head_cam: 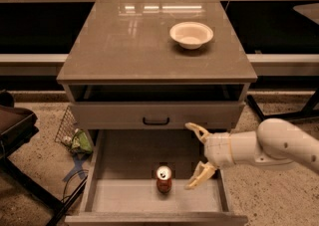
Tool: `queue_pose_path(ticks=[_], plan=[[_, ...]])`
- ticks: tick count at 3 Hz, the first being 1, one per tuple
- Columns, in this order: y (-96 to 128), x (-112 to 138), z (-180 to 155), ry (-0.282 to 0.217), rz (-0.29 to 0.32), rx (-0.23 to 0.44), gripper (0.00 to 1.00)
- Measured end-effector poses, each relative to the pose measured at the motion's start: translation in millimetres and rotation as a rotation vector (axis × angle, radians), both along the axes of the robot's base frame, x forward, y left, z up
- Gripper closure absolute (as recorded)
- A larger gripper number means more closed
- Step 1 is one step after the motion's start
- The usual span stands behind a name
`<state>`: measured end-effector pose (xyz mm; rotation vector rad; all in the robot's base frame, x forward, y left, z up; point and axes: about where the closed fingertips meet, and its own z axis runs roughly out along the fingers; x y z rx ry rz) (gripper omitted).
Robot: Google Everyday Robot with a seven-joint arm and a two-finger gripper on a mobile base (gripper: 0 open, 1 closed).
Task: Pick coke can from middle drawer and place on counter
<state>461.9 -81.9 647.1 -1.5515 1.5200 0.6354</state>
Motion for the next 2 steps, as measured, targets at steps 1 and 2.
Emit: queue_pose_path(ticks=[1, 2], plan=[[18.0, 3.6, -53.1, -0.005, 0.037, 0.073, 0.0], [27.1, 2.9, -96.3, 0.031, 0.047, 0.11, 0.0]])
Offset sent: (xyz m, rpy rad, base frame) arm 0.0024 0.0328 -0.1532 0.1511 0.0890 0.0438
